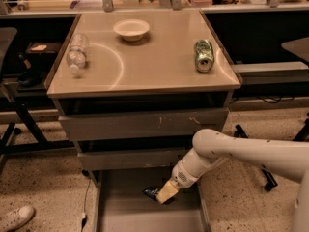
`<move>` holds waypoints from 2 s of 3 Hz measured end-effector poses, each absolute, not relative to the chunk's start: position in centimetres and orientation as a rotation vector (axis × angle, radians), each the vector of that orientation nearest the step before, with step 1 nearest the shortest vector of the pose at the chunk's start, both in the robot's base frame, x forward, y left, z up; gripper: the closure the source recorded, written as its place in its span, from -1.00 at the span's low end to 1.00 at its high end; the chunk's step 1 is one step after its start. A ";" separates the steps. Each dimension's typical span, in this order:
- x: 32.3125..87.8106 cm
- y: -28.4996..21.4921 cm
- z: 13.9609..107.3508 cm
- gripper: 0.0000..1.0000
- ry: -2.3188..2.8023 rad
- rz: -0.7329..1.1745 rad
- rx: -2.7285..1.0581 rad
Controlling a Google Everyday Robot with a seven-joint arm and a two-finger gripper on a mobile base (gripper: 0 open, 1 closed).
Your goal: Place rxbar blueberry into bottom drawer
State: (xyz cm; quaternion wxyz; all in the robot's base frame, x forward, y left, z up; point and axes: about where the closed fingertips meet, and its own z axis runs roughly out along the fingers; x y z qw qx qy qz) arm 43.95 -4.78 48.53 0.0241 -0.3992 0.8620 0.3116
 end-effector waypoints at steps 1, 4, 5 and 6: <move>44.7 -4.1 43.1 1.00 2.661 1.034 -1.153; 44.5 -2.1 36.5 1.00 2.640 1.182 -1.070; 44.5 -0.2 31.8 1.00 2.695 1.199 -0.942; 45.1 1.0 27.6 1.00 2.715 1.214 -0.806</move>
Offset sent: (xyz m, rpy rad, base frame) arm 0.0208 0.0280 -0.1536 0.1901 0.0918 -0.1038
